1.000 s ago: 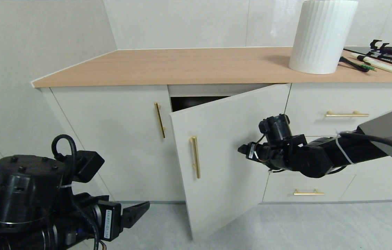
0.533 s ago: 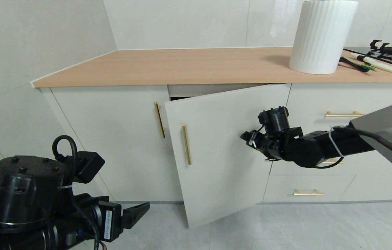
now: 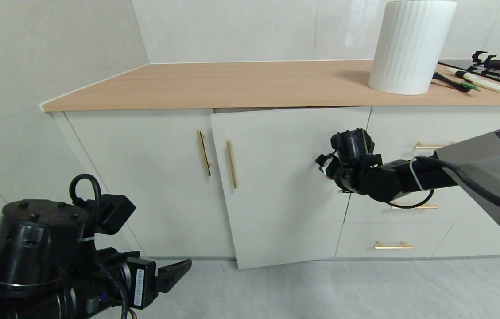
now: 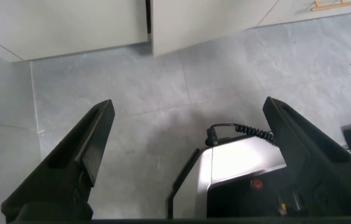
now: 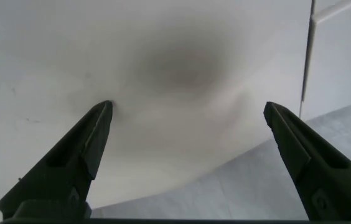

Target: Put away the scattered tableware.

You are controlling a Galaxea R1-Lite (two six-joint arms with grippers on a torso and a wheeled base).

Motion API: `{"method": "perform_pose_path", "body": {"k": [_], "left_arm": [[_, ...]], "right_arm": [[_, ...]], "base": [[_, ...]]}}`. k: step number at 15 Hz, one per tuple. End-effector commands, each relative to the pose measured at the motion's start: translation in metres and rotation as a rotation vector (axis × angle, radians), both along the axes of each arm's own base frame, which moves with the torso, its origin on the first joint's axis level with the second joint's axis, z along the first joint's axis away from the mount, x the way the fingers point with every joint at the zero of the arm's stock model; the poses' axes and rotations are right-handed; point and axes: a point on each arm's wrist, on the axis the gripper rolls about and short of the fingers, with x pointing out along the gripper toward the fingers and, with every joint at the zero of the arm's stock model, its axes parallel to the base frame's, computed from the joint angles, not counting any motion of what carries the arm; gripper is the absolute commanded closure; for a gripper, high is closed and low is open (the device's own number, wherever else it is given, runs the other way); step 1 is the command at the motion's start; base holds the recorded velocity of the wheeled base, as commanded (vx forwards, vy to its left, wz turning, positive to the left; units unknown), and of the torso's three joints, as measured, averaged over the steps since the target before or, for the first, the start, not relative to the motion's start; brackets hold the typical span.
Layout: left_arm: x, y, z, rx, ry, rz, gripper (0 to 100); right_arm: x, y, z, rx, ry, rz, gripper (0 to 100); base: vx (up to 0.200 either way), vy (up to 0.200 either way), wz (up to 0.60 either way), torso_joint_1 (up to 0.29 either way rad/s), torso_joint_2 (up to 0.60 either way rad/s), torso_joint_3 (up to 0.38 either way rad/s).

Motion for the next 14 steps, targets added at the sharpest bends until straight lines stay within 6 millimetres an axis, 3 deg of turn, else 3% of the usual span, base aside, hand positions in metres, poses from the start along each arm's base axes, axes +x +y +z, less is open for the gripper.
{"method": "perform_pose_path", "body": {"k": [1,6,9,10,11,14], "left_arm": [[0.0,0.0,0.0,0.0,0.0,0.001,0],[0.0,0.0,0.0,-0.001,0.001,0.0,0],[0.0,0.0,-0.001,0.002,0.003,-0.001,0],[0.0,0.0,0.0,0.0,-0.001,0.0,0],[-0.001,0.001,0.001,-0.002,-0.007,-0.001,0],[-0.013,0.009,0.015,-0.029,-0.078,0.015,0]], "right_arm": [[0.01,-0.007,-0.002,0.008,-0.015,-0.036,0],[0.02,-0.018,0.004,0.035,-0.047,-0.096,0],[0.008,-0.017,0.011,0.025,-0.029,-0.078,0],[-0.009,-0.012,0.02,0.019,-0.02,-0.051,0],[-0.032,-0.011,0.042,0.02,-0.045,-0.023,0],[-0.113,-0.042,0.107,-0.026,-0.146,0.007,0]], "base": [[0.0,0.0,0.0,0.0,0.0,0.0],[0.0,0.0,0.0,0.0,0.0,0.0],[0.0,0.0,0.0,0.0,0.0,0.0],[0.0,0.0,0.0,0.0,0.0,0.0],[0.0,0.0,0.0,0.0,0.0,0.0],[0.0,0.0,0.0,0.0,0.0,0.0]]}}
